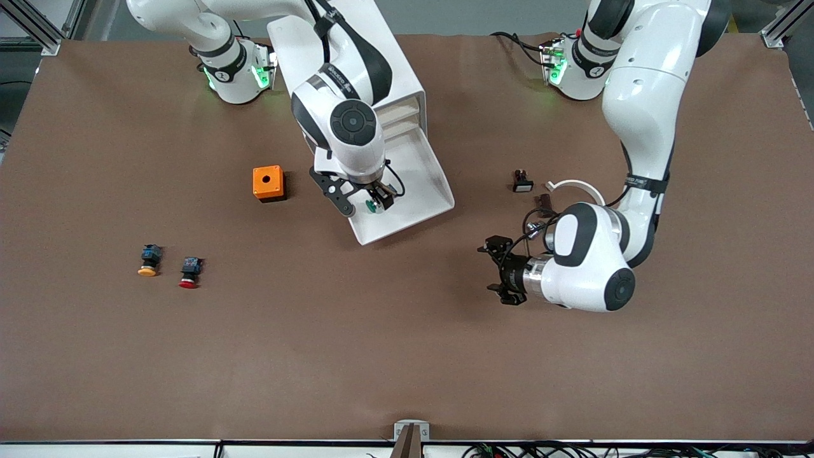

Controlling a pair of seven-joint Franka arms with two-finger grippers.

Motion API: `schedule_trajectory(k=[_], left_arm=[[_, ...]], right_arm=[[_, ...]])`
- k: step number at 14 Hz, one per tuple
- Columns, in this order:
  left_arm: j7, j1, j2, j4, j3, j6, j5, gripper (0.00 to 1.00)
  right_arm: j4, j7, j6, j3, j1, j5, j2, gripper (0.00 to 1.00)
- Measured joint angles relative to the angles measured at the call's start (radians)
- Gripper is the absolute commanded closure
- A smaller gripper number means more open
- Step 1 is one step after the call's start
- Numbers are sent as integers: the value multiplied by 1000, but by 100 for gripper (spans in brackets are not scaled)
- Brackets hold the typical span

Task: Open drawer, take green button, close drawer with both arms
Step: 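Reach the right gripper into the open drawer toward the green button, then grasp the green button with the right gripper and lift it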

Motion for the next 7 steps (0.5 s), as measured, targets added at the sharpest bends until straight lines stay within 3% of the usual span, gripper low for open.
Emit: schedule_trajectory(k=[7], left_arm=[[0,27,-66,0,-6,-52,238,0]], right_arm=[[0,-1,34,0,16,0,34,0]])
